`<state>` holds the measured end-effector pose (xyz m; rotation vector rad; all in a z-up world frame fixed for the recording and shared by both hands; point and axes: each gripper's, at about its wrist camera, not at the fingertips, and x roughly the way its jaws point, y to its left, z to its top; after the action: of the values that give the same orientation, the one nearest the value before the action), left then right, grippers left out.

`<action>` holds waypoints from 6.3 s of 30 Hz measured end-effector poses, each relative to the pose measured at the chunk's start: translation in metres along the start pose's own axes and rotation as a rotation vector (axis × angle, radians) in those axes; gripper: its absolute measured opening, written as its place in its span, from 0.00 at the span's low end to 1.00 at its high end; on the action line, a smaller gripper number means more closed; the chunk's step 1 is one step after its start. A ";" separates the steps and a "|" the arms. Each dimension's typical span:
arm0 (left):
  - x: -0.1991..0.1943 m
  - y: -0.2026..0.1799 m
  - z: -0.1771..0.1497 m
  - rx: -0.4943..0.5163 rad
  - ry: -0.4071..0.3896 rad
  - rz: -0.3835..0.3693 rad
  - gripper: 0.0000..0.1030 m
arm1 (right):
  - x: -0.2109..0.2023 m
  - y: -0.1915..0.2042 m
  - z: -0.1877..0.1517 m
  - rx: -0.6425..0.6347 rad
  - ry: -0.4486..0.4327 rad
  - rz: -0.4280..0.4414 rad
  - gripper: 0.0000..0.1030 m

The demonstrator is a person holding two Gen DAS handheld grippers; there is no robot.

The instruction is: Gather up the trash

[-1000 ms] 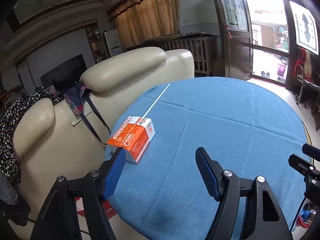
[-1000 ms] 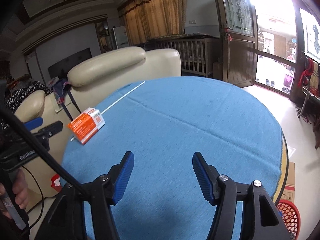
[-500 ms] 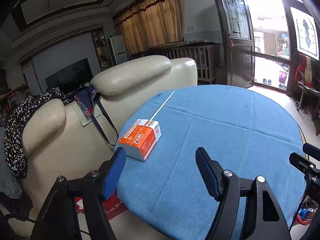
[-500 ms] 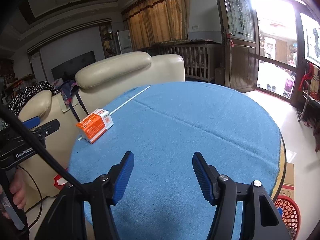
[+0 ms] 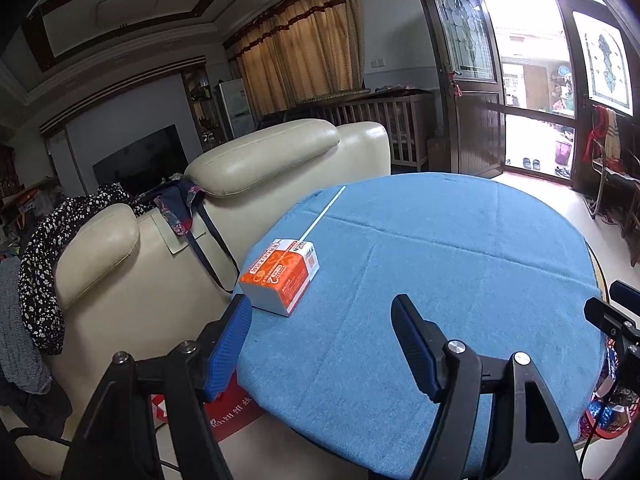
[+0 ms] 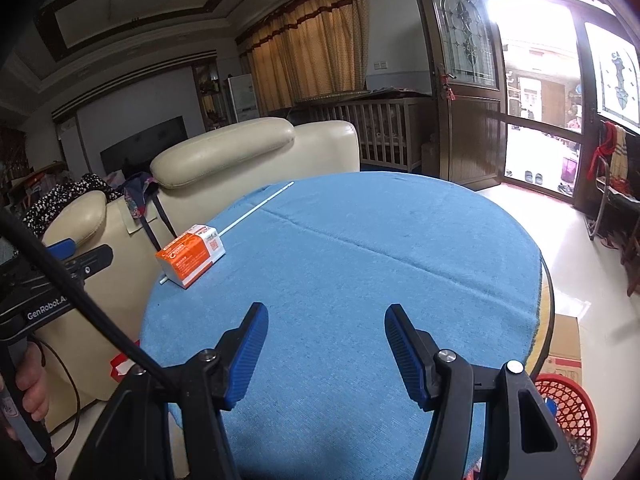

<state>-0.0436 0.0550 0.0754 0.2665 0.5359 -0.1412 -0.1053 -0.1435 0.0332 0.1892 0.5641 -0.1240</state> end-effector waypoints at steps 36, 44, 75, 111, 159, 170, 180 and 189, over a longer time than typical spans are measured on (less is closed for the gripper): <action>0.017 -0.009 -0.011 0.017 0.061 -0.032 0.71 | -0.003 -0.013 -0.009 0.021 0.007 -0.026 0.63; 0.024 -0.011 -0.014 0.019 0.077 -0.038 0.71 | 0.004 -0.014 -0.011 0.025 0.024 -0.030 0.63; 0.081 0.010 -0.014 -0.025 0.161 -0.074 0.71 | 0.053 0.009 0.009 -0.018 0.110 -0.092 0.63; 0.097 -0.016 0.013 0.011 0.191 -0.010 0.71 | 0.090 -0.020 0.026 0.031 0.138 -0.038 0.63; 0.093 -0.033 0.010 0.041 0.171 -0.097 0.71 | 0.066 -0.041 0.024 0.064 0.107 -0.140 0.63; 0.100 -0.017 0.006 0.019 0.181 -0.096 0.71 | 0.072 -0.021 0.026 0.029 0.116 -0.139 0.63; 0.108 -0.013 0.006 0.018 0.195 -0.096 0.71 | 0.082 -0.015 0.027 0.021 0.133 -0.132 0.63; 0.119 -0.019 0.006 0.031 0.211 -0.096 0.71 | 0.092 -0.021 0.024 0.037 0.155 -0.133 0.63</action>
<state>0.0569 0.0273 0.0142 0.2872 0.7572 -0.2163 -0.0188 -0.1749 0.0006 0.1978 0.7294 -0.2504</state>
